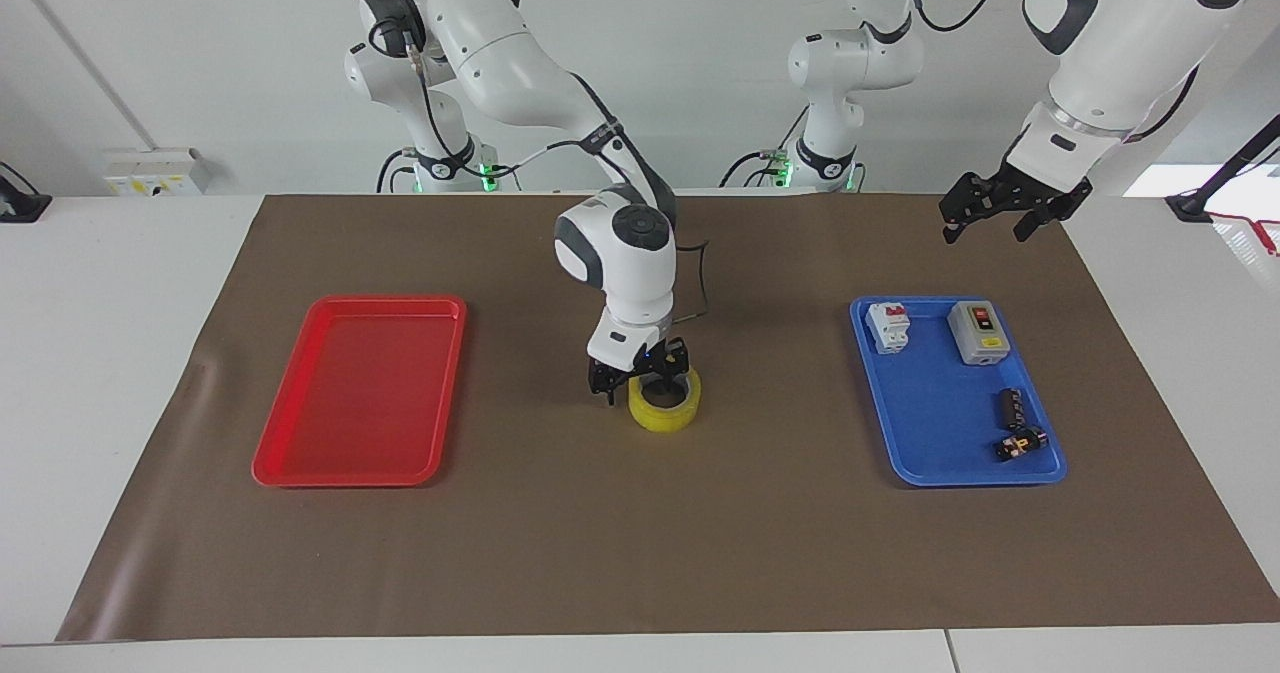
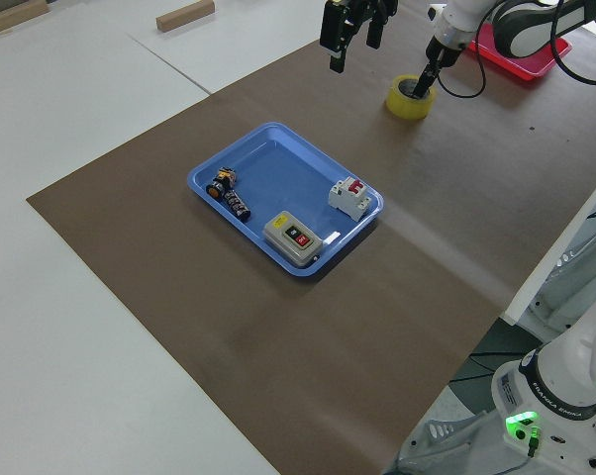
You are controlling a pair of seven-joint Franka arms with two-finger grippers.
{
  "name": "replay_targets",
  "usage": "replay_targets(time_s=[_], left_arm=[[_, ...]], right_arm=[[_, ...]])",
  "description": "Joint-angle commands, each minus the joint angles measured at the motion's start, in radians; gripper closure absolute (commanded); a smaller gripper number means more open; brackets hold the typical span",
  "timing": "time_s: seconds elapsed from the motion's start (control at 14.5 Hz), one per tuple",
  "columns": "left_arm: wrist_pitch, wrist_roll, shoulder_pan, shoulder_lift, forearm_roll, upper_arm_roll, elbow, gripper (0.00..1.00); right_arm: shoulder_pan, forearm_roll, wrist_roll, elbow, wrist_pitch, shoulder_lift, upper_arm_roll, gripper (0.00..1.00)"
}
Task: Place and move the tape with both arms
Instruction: 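Reach the right gripper to the yellow tape and grasp it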
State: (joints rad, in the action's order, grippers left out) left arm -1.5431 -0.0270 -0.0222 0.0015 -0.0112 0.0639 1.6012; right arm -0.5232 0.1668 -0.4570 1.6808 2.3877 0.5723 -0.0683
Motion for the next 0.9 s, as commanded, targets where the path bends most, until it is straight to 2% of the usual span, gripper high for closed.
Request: replay_targets(time_s=[0.0,0.07,0.14,0.21,0.41,0.62,0.76,0.83], left_arm=[[-0.009,0.01,-0.007,-0.014,-0.013,-0.006,0.006,0.0],[-0.006,0.007,-0.007,-0.014,-0.013,-0.006,0.006,0.0],[-0.006,0.007,-0.004,-0.014,-0.013,-0.006,0.008,0.0],[-0.006,0.007,0.001,-0.014,-0.013,-0.006,0.006,0.0],[-0.011,0.012,-0.004,-0.014,-0.01,-0.006,0.005,0.0],[-0.012,0.012,-0.007,-0.014,-0.009,-0.006,0.005,0.0],[-0.009,0.012,-0.005,-0.014,-0.009,-0.006,0.006,0.0],[-0.009,0.012,-0.002,-0.014,-0.009,-0.006,0.006,0.0]], right_arm=[[0.025,-0.013,0.024,0.057,0.045,-0.035,-0.008,0.1],[0.026,-0.015,0.024,0.059,0.045,-0.035,-0.008,0.42],[0.028,-0.015,0.024,0.06,0.042,-0.035,-0.008,0.91],[0.028,-0.021,0.02,0.059,0.03,-0.035,-0.01,1.0],[0.023,-0.046,0.009,0.053,-0.004,-0.037,-0.008,1.0],[0.026,-0.046,0.001,-0.039,-0.186,-0.045,-0.005,1.0],[0.058,-0.046,0.001,-0.044,-0.283,-0.13,0.004,1.0],[0.113,-0.046,0.009,-0.03,-0.31,-0.185,0.002,1.0]])
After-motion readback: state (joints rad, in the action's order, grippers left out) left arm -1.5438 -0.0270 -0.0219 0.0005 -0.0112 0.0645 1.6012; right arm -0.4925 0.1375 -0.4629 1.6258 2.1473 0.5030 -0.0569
